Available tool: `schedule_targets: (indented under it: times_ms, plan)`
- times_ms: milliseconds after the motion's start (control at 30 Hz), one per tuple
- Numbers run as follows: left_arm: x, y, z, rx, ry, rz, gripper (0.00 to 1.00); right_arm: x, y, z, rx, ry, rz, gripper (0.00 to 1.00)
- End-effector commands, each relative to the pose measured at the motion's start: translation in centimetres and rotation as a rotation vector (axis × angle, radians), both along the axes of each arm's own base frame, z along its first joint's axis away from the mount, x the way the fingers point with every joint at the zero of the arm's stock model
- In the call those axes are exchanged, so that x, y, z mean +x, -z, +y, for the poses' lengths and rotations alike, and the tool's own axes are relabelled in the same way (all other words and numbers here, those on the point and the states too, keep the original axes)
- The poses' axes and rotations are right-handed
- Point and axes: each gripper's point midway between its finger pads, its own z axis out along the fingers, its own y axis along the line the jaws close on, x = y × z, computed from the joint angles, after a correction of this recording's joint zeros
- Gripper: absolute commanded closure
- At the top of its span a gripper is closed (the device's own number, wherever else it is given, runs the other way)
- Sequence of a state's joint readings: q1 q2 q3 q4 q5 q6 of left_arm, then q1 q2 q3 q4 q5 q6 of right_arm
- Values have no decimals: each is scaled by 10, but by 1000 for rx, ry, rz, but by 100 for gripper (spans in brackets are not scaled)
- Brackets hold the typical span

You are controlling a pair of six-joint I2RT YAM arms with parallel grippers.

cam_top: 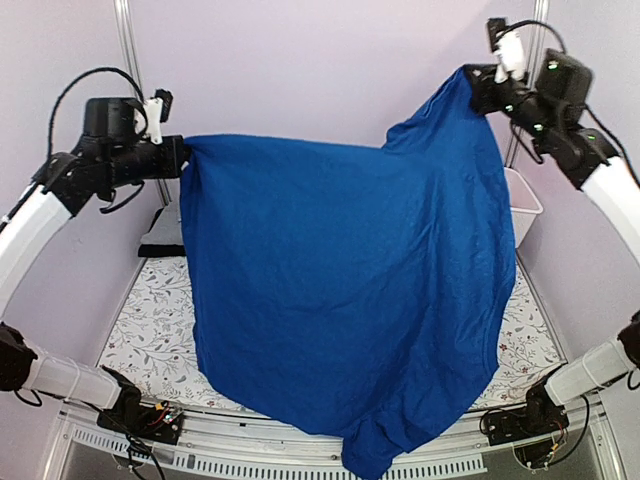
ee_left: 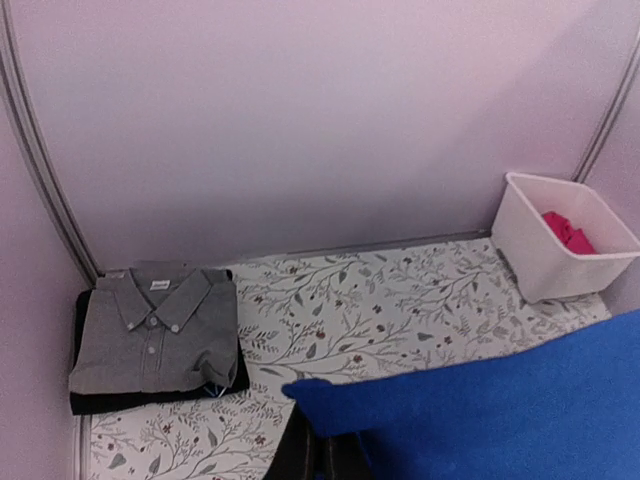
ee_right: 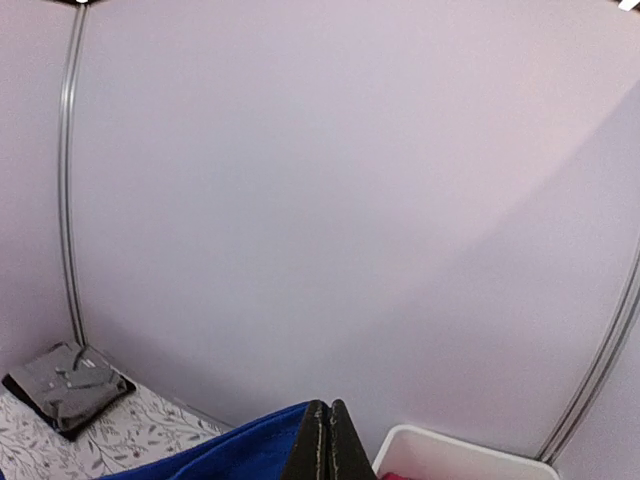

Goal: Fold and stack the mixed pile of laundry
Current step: Flatten out the crumpled T-shirt at the center of the board.

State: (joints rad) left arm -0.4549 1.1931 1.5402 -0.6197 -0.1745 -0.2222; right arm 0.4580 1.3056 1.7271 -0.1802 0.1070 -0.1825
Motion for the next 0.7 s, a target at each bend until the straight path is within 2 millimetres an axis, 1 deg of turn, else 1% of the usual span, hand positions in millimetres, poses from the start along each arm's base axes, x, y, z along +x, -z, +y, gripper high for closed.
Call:
schedule_targets:
  times_ms: [0,33,67,100,133,167,200,233,267,300,333,367,400,433,467,500,567,600,633,667]
  plan:
    - [46,87,35,114,-187,200,100,102,110,29,-153,88,179,100]
    - [56,102,39,127,-209,228,100,119,129,41,-168,70,203,100]
    - [67,120,43,138,-224,260,100,131,137,50,-170,53,214,100]
    - [77,136,53,146,-264,287,100,151,152,62,-179,37,241,100]
    - [88,152,59,148,-281,319,100,167,169,74,-200,21,278,98]
    - [98,167,64,147,-293,343,100,177,169,81,-210,19,291,82]
    - [108,182,73,152,-318,373,95,198,197,89,-245,39,351,60]
    - [117,196,78,157,-332,408,88,209,207,89,-259,87,376,39]
    - [123,206,83,162,-349,443,71,220,224,87,-260,131,400,23]
    - [128,218,88,174,-366,488,52,222,222,81,-243,171,404,13]
    - [130,226,93,191,-387,531,36,223,219,78,-233,197,407,7]
    - [129,232,97,212,-405,561,22,222,218,78,-230,201,414,4]
    - [128,236,100,228,-418,574,12,220,220,79,-237,187,429,3]
    - [123,242,103,238,-429,589,5,216,223,82,-245,164,448,2]
    - [120,243,104,234,-429,590,1,212,231,87,-250,126,483,2]
    - [115,241,105,229,-426,586,0,205,241,92,-259,82,524,3]
    - [106,245,106,223,-418,599,0,185,272,106,-253,-28,658,7]
    - [101,248,107,223,-414,610,0,174,282,113,-244,-87,708,9]
    - [95,253,107,225,-410,628,0,159,308,123,-238,-158,790,11]
    - [89,258,107,228,-405,649,0,146,323,128,-230,-199,844,12]
